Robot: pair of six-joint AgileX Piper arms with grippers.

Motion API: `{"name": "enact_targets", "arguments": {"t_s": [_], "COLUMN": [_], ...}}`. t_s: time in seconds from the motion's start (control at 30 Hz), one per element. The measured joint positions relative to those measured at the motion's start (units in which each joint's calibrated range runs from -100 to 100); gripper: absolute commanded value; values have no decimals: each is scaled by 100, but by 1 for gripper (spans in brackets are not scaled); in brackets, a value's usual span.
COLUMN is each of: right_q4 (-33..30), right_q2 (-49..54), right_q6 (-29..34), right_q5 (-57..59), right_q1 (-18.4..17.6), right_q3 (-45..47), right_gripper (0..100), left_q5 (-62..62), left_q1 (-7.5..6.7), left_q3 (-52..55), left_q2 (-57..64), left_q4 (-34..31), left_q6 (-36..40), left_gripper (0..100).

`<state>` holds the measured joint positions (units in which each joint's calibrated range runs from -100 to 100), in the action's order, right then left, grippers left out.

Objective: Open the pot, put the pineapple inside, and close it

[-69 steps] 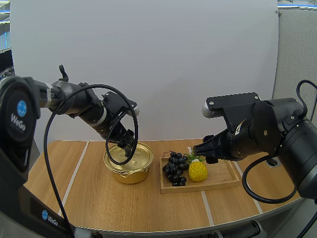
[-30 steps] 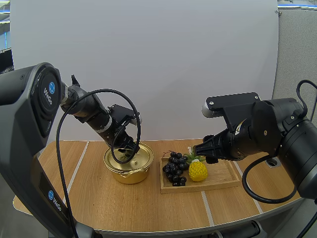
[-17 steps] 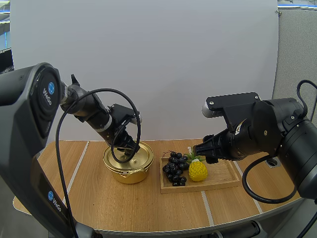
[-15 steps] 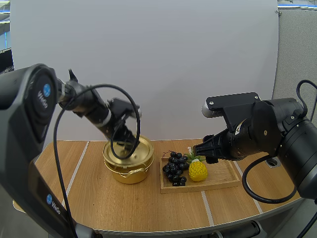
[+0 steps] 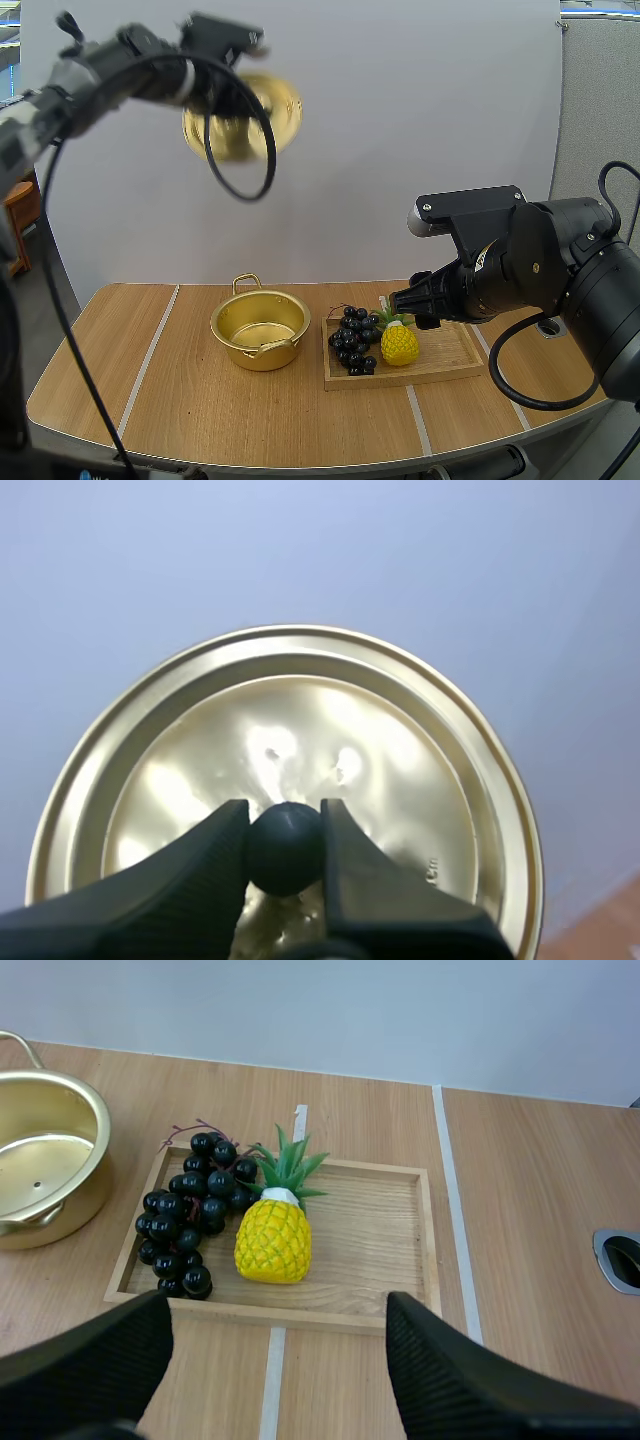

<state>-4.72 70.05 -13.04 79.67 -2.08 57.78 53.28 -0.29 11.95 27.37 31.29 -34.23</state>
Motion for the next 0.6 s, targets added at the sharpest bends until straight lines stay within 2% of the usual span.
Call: {"name": "enact_targets", "arguments": {"t_s": [0.27,0.6], "right_q4": [0,0], "right_q2": [0,0], "right_q6": [0,0], "right_q5": [0,0], "right_q1": [0,0], "right_q3": [0,0], "right_gripper": [100,100], "left_q5": [-1558,-1667], "left_q1": [0,0], "left_q3": [-1182,-1931], "left_q2": [745,800], "left_q4": [9,-43], "left_q6": [228,285], "left_gripper": [0,0]}}
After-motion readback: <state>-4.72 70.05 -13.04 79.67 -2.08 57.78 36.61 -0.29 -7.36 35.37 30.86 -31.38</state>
